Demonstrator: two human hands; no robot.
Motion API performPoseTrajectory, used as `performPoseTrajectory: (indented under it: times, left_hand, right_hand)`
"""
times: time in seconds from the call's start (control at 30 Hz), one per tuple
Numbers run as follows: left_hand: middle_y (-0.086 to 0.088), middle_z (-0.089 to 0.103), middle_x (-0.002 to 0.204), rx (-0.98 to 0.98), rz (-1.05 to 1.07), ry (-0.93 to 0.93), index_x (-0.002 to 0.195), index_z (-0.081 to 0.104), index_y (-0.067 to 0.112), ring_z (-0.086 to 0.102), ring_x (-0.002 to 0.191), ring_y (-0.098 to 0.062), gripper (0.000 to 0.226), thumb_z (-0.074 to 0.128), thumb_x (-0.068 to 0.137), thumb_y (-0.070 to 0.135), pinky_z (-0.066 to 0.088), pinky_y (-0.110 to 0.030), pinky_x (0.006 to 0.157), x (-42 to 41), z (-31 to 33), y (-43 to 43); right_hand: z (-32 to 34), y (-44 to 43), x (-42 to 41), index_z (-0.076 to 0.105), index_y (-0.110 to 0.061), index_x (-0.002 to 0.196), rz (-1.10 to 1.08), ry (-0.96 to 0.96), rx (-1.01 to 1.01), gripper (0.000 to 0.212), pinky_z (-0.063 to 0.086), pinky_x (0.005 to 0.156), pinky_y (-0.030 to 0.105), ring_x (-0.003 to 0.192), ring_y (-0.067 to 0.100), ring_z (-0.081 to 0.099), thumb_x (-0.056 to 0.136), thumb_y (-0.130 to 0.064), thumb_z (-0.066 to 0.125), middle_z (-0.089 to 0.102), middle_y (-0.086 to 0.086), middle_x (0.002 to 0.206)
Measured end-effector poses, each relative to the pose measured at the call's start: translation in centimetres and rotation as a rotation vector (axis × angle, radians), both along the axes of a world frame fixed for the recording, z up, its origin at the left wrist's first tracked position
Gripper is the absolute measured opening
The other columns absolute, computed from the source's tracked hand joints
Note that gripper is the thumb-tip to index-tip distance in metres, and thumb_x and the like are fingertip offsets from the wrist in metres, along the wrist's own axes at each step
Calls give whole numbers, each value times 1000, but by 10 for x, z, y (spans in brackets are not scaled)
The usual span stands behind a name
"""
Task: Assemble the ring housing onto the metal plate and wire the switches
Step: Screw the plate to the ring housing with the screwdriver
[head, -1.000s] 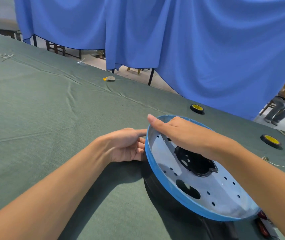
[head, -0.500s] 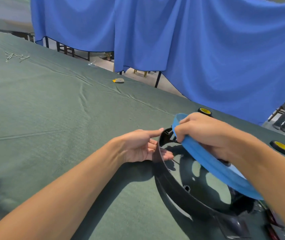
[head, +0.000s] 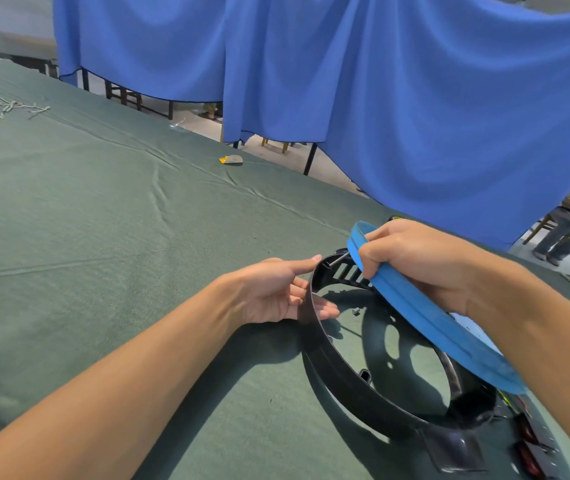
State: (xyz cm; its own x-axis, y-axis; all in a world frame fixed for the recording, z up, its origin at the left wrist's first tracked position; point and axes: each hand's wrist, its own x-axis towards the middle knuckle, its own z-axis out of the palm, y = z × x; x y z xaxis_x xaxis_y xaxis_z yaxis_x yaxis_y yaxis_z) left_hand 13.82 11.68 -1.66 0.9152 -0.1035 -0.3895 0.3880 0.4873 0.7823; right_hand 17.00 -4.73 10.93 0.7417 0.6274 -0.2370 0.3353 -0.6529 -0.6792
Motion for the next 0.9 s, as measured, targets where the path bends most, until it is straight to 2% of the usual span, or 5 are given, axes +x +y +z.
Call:
performPoseTrajectory:
  times: [0.27,0.37,0.5,0.63,0.9]
  left_hand:
    - [-29,70,86,25,10,-54,110,59,-15,73,76,-35,52,62,93,34,62,-38,67,-1,1,-2]
    - [-19,65,73,46,30,-66,92,64,-7,69,62,-28,47,61,90,40,61,-40,65,0,0,-3]
    - [-10,61,66,98,-85,-41,76,68,1,62,62,-22,81,55,73,80,56,-30,59,-1,3,-2]
    - [-19,69,93,143,-124,-65,110,66,-4,69,79,-28,91,63,70,78,58,-34,72,0,2,-1]
    - [-22,68,99,145,-53,-16,126,55,-11,69,76,-28,109,77,58,71,59,-35,69,0,4,-2]
  right_hand:
    - [-22,10,-14,55,-10,60,113,-181,-180,10,35,60,35,59,22,44,65,-17,60,48,16,62]
    - [-35,17,-20,50,-12,68,146,-326,-256,18,33,55,32,59,18,44,77,-24,59,47,9,63]
    - [-37,18,-20,59,-12,96,156,-291,-239,26,40,58,33,62,18,54,80,-32,59,59,7,68]
    - [-24,-10,-12,42,-32,140,245,-281,-164,57,53,81,31,79,0,65,89,-54,54,71,-14,80]
    - [-18,-92,-20,55,-48,108,517,-387,-445,54,45,77,18,101,-11,48,69,-85,50,52,-31,104]
